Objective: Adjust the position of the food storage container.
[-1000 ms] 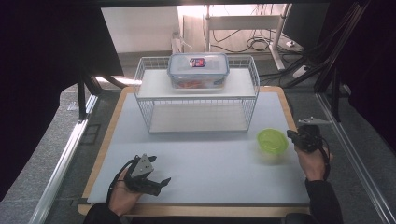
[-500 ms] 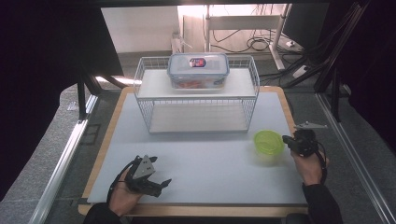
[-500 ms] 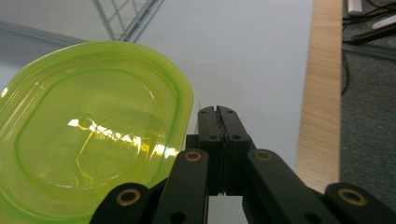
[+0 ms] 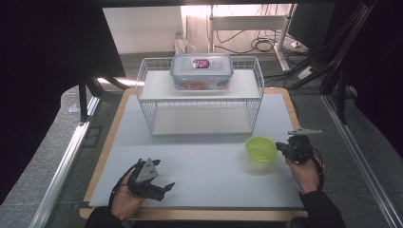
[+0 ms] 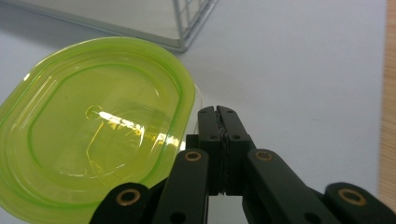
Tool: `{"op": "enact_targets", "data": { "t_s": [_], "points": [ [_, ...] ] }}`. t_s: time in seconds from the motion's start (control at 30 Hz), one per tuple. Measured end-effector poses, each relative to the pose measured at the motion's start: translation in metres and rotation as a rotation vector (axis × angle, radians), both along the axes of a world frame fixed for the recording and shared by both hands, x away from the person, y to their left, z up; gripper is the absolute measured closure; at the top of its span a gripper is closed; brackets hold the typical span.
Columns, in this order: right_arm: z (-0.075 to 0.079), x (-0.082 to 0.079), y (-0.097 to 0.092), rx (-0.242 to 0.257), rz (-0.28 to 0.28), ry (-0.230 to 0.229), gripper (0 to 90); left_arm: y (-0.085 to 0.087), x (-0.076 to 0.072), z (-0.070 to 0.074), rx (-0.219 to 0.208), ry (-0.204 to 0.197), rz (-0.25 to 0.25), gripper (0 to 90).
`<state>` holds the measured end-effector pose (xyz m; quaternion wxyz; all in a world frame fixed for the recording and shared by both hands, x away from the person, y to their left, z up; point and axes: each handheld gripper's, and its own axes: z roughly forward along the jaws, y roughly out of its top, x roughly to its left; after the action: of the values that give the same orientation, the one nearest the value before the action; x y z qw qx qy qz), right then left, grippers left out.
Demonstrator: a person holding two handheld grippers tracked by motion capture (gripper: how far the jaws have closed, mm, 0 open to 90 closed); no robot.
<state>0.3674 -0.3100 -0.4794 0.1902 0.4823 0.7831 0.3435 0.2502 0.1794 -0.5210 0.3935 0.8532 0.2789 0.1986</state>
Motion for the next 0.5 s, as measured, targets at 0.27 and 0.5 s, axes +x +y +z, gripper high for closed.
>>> {"op": "enact_targets", "data": {
  "t_s": [0.27, 0.5],
  "points": [
    [-0.001, -0.007, 0.02, 0.011, 0.058, 0.02, 90.0, 0.0, 0.0, 0.0, 0.002, -0.001, -0.002, 7.4],
    [-0.002, -0.015, 0.034, 0.034, 0.108, 0.053, 88.9, -0.001, 0.0, 0.0, 0.006, -0.001, -0.005, 7.4]
  ]
}}
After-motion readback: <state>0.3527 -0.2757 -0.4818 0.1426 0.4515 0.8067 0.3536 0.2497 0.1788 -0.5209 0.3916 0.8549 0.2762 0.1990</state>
